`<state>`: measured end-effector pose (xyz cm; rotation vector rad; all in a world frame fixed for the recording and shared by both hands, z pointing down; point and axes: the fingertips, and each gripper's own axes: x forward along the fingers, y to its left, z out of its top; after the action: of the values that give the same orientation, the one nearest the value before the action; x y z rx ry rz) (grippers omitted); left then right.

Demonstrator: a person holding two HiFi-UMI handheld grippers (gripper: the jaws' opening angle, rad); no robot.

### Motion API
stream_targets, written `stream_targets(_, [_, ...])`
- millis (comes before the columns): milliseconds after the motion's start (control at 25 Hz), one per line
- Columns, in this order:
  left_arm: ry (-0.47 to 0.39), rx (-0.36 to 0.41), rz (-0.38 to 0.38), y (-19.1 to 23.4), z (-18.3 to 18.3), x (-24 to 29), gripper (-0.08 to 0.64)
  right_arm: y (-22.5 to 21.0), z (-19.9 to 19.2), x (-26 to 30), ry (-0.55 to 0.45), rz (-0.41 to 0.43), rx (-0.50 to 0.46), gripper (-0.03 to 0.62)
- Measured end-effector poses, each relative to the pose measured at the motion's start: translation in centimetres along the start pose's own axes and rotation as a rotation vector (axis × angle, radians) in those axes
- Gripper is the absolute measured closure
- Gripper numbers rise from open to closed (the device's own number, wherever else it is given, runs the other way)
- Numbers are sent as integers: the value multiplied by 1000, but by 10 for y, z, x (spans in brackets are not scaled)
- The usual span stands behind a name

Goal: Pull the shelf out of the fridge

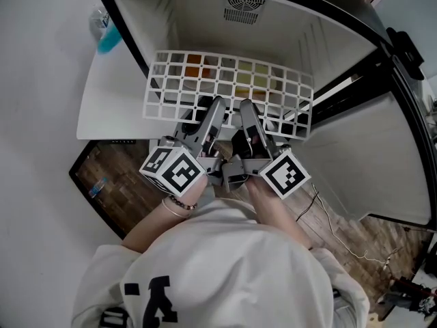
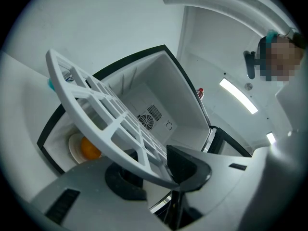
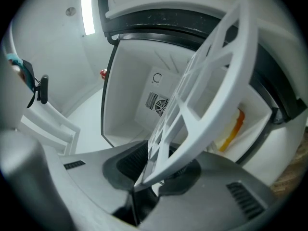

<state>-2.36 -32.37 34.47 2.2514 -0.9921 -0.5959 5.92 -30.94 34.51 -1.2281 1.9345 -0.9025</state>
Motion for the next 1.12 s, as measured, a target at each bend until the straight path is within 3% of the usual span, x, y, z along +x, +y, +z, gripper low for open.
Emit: stream_targets(1120, [-7,-24,33,-8,-15,-35,437,5,-19,-31,32,-28,39,517])
